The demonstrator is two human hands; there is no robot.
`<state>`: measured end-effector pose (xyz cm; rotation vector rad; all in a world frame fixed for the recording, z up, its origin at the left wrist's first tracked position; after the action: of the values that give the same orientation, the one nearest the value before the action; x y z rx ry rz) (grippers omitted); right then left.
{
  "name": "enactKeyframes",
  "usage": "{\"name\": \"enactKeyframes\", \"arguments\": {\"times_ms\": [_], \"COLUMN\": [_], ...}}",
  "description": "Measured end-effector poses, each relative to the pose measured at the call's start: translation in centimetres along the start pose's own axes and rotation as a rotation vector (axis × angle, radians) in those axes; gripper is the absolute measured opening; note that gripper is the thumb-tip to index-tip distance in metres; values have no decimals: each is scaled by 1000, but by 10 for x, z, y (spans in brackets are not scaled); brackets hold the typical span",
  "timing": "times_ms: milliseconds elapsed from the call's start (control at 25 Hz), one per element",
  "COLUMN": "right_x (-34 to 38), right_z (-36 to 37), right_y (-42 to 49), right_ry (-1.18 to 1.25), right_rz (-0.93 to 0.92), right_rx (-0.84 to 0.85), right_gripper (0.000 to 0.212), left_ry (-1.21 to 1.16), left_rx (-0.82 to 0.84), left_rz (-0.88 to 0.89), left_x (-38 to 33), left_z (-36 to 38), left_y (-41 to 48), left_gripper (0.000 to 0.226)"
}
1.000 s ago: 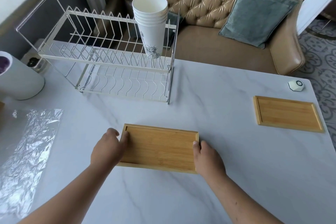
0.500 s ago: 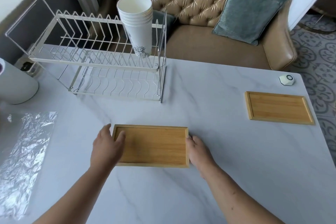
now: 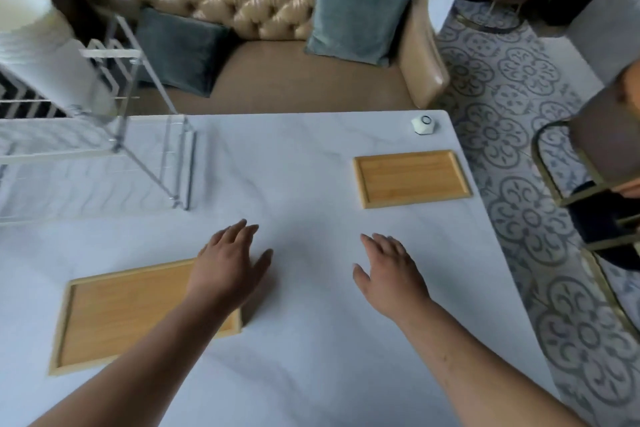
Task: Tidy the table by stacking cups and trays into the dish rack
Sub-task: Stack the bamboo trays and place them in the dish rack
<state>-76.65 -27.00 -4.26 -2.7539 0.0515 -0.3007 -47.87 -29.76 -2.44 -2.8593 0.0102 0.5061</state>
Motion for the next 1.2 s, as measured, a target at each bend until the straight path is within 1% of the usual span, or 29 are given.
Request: {"name": "enactKeyframes", "arguments": {"times_ms": [160,280,440,520,600,680,760,880,960,1040,1120,1200], "right_x": [-75,-132,-188,-216,-238,-247,-246,-246,-245,-242,-240,-234], "right_z": [-24,-41,-66,-73,-70,-58,-51,-55,-61,-61,-47,-26], "right_y": [31,66,119,141,156,163,165,159,145,129,112,98], "right_ry": [-64,-97,-164,-174,-150,-48,102,313,415,518,635,720], "right_rz": [21,52,88,156,234,271,293,360,385,399,470,530], "right_rx": [-11,-21,-79,-88,-41,26,18,-131,-252,-342,-331,-250], "right_gripper": [69,69,72,74,75,74,71,63,53,40,38,34], "left_ry": [7,-13,-44,-28,-9,-2,-37,-205,-378,-532,-568,-463], "left_rx": [98,135,134,116,115,119,109,46,-39,-77,-61,-3], "left_rz": [-4,-30,-55,-70,-111,-154,-152,-156,-236,-371,-468,-472], "left_x": [-68,-109,-153,-168,-180,-190,-201,-204,-191,-169,-144,-123], "left_z": [44,81,118,131,140,146,148,142,131,124,116,109], "left_y": [48,84,124,140,150,157,162,167,164,157,145,131], "left_gripper": [71,77,87,93,98,99,93,75,55,42,39,38]}}
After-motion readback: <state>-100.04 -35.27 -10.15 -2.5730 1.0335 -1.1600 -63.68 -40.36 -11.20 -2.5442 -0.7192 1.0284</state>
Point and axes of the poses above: each hand's wrist, its own y-axis towards the middle knuckle, its own z-axis out of the palm, x = y × z, the point moved 10 cm from there along y, towards the middle knuckle, and after that the axes turned 1 degree about -y, right-handed, at the moved point
